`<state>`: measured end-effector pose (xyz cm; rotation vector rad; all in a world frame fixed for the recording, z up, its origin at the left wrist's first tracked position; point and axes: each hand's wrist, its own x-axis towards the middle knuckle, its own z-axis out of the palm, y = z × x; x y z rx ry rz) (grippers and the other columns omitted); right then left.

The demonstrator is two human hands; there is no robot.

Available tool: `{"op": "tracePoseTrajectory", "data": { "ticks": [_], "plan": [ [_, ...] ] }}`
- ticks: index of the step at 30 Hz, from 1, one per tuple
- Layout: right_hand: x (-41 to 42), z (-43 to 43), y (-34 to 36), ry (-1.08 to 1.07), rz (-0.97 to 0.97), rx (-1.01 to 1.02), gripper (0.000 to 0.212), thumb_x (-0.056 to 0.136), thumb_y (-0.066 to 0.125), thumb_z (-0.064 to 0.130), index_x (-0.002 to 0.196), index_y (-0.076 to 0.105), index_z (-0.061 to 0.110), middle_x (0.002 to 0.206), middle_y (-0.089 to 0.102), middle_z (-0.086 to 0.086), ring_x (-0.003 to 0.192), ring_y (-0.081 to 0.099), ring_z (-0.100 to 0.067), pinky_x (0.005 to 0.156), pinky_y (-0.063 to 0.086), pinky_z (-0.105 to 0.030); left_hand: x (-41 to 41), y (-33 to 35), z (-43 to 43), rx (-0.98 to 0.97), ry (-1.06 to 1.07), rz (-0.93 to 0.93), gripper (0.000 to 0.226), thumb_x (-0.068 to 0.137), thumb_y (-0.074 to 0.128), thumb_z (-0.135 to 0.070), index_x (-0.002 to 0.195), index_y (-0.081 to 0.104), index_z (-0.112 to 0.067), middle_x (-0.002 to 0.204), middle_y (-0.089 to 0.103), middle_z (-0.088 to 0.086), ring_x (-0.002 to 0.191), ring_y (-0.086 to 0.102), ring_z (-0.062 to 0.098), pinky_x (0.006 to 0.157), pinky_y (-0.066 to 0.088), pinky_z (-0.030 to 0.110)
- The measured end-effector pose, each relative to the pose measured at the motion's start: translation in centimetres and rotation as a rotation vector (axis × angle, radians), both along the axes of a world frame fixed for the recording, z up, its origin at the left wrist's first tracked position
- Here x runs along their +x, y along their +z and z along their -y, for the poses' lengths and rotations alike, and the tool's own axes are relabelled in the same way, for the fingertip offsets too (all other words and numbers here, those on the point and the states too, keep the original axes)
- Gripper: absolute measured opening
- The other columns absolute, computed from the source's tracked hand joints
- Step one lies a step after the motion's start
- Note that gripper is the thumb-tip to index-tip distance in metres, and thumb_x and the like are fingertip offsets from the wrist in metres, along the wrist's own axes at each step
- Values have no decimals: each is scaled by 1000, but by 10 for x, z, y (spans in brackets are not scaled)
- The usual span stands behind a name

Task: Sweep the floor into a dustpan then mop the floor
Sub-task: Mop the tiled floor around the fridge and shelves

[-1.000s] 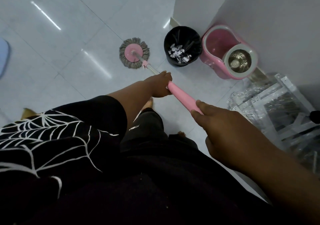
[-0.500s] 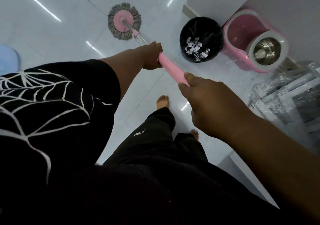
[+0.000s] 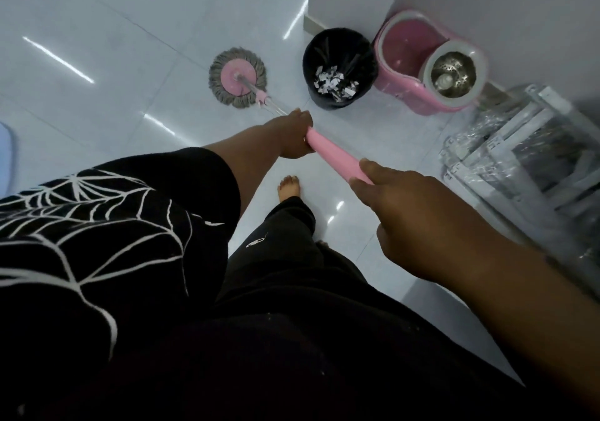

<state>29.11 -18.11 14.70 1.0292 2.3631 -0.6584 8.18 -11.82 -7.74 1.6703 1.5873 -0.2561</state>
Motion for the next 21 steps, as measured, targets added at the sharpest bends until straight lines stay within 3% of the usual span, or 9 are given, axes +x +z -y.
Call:
{"op": "tracePoseTrajectory", "data": {
  "ticks": [5, 10, 15, 21],
  "plan": [
    [56, 61, 17, -74, 51, 0, 65, 80, 58, 10, 142, 41, 23, 153, 34, -4, 106, 61, -24, 86, 49, -31, 64, 7, 48, 6, -54, 58, 60, 85, 67, -40, 131, 43, -9, 135, 44, 12, 122, 50, 31, 100, 44, 46],
    [89, 104, 30, -131, 82, -21, 57, 80, 57, 9, 135, 50, 21, 147, 42, -4, 98, 64, -25, 80, 51, -30, 106, 2, 79, -23, -149, 80, 64, 87, 64, -44, 136, 40, -11, 151, 34, 13, 139, 37, 30, 108, 38, 47],
    [86, 115, 32, -156, 90, -27, 49, 81, 58, 15, 129, 54, 23, 140, 48, -1, 94, 64, -21, 80, 50, -27, 107, -2, 87, -18, -188, 70, 65, 86, 65, -46, 136, 42, -11, 149, 36, 13, 137, 39, 31, 108, 38, 48],
    [68, 86, 33, -185, 127, -41, 53, 75, 66, 15, 128, 59, 21, 138, 53, -3, 91, 66, -24, 80, 52, -30, 86, -3, 62, 2, -213, 101, 62, 86, 64, -46, 133, 44, -11, 149, 37, 13, 137, 40, 31, 106, 40, 48]
  ]
}}
